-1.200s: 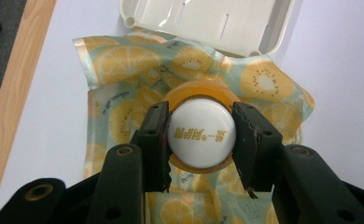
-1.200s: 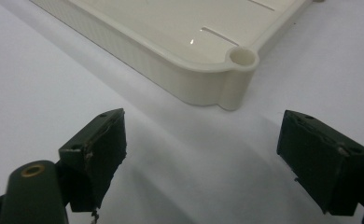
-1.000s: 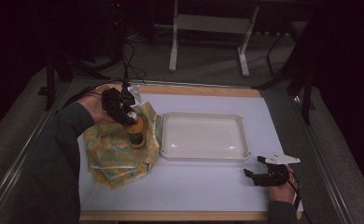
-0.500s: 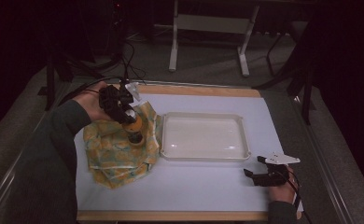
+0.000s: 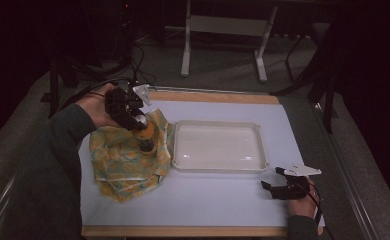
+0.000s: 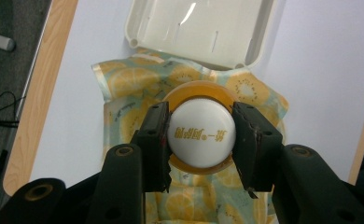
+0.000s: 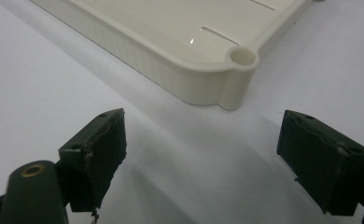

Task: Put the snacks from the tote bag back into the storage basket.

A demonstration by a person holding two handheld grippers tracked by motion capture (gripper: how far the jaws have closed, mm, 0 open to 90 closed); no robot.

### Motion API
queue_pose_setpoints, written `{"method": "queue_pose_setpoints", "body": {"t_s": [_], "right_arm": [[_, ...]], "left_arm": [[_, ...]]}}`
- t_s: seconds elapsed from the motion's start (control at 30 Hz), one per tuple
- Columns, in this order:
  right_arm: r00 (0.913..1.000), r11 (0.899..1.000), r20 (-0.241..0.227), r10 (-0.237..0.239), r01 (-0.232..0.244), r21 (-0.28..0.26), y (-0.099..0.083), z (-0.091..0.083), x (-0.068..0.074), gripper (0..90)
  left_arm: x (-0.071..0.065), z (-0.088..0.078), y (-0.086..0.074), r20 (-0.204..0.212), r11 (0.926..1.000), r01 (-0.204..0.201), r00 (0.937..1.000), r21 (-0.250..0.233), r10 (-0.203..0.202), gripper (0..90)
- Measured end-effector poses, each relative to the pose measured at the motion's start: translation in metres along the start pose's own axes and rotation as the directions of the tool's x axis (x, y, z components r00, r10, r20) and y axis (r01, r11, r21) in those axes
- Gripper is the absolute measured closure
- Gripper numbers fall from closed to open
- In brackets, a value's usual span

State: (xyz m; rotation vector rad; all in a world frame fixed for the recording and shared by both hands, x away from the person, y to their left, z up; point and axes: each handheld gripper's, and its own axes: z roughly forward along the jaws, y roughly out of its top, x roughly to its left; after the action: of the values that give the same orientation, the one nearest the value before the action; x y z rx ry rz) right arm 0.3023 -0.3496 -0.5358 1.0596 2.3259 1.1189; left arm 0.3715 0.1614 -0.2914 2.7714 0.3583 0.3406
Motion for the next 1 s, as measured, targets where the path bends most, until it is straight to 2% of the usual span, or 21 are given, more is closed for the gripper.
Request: {"method": "queue_pose_setpoints", "body": {"t_s": [0.3,0.5,1.0], "right_arm": [[1.0000,1.000,0.000,0.001,-0.001,0.002,0.000,0.000,0.000,15.3],[1.0000,1.000,-0.001,0.001,-0.001,0.001,0.000,0.000,0.000,15.3],[1.0000,1.000,-0.002,0.001,-0.001,0.001,0.000,0.000,0.000,15.3]], "left_arm": [[-0.003,-0.003,0.012,0.007,0.9996,-0.028,0.9996,-0.002,0.028,59.3],[-0.004,-0.007,0.019,0.010,0.9990,-0.038,0.9992,-0.024,0.038,59.3],[-0.005,0.001,0.040,0.020,0.9980,-0.053,0.9983,-0.032,0.054,59.2]]}}
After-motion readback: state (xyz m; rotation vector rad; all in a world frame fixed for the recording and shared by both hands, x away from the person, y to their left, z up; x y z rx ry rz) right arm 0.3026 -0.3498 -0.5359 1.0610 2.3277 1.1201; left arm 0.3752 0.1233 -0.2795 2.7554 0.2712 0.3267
